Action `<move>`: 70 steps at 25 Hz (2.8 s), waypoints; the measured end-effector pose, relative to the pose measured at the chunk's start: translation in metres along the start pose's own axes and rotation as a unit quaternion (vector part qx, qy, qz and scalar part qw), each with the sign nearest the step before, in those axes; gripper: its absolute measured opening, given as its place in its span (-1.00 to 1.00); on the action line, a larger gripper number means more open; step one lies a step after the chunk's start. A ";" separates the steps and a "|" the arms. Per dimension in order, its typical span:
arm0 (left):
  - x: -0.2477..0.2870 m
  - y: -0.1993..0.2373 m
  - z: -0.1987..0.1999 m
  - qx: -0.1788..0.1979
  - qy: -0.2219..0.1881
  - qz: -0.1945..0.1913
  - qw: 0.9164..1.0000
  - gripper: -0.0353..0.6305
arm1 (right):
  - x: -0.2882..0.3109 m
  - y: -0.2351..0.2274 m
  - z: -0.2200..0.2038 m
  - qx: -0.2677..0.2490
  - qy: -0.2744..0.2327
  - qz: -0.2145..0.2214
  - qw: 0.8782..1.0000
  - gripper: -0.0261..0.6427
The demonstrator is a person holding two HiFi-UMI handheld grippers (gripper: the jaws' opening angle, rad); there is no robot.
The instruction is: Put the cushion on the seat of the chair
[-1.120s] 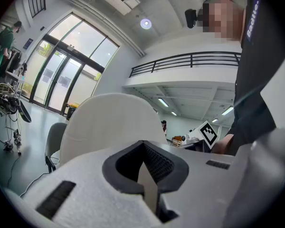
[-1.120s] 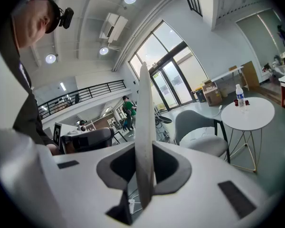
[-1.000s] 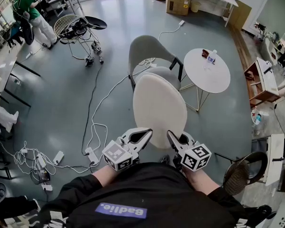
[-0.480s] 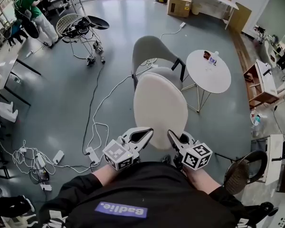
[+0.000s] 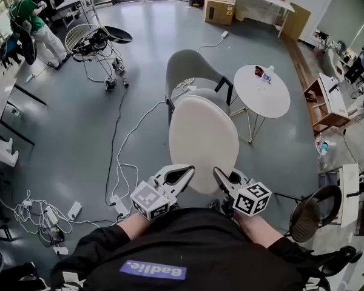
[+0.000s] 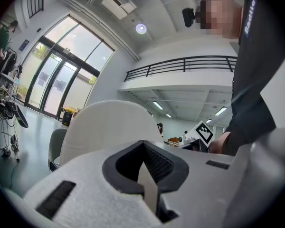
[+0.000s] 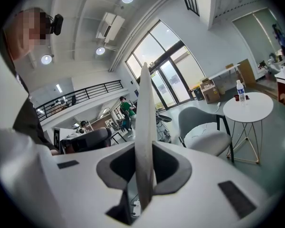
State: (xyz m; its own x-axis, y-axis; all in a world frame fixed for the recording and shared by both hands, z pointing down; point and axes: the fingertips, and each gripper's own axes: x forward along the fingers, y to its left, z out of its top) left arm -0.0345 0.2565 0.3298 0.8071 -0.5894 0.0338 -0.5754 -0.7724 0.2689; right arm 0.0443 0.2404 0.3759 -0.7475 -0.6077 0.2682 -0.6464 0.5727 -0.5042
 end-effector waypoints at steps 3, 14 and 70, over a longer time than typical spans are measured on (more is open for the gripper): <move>-0.005 0.003 0.003 0.013 -0.002 -0.007 1.000 -0.89 | 0.006 0.004 -0.003 0.002 -0.001 -0.005 1.000 -0.70; -0.011 0.007 0.009 0.024 -0.005 -0.024 0.999 -0.89 | 0.010 0.012 -0.003 0.008 -0.016 -0.018 1.000 -0.70; 0.252 0.206 0.039 0.002 0.028 0.082 0.996 -0.89 | 0.177 -0.297 0.117 0.154 0.042 0.045 0.986 -0.70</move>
State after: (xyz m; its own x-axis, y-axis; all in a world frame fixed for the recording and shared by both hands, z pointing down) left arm 0.0452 -0.0607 0.3565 0.7083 -0.6936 0.1313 -0.7005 -0.6680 0.2511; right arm 0.1221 -0.1018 0.4766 -0.8178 -0.5075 0.2713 -0.5095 0.4192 -0.7515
